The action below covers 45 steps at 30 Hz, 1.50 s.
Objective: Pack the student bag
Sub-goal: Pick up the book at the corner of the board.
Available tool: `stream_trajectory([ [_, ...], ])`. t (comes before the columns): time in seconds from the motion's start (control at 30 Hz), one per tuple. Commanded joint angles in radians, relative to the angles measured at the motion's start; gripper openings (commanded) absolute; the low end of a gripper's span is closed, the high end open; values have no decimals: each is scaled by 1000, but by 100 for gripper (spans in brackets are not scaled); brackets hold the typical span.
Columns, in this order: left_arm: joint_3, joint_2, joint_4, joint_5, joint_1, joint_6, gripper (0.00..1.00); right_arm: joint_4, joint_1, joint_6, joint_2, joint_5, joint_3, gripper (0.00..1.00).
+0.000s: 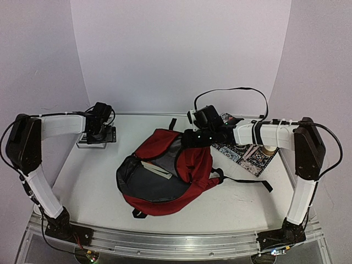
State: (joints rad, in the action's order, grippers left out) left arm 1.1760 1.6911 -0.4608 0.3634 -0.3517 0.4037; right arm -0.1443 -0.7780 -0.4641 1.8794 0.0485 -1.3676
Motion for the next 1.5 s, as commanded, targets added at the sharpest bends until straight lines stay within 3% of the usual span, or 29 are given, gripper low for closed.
stream_trajectory([
  [0.0,185,128,-92,102,42,-122,84,14,5,15,-62,-88,27,47],
  [0.3,447,405,-190,207,75,-208,71,1,5,23,-168,-280,116,77],
  [0.5,590,526,-227,273,74,-240,60,-5,5,29,-237,-305,172,89],
  [0.9,699,665,-269,355,71,-292,32,-20,5,34,-337,-244,252,95],
  [1.03,689,623,-286,365,51,-287,19,-21,5,34,-350,-228,257,96],
  [1.47,641,427,-446,436,-29,-209,6,-53,6,13,-349,-216,246,98],
])
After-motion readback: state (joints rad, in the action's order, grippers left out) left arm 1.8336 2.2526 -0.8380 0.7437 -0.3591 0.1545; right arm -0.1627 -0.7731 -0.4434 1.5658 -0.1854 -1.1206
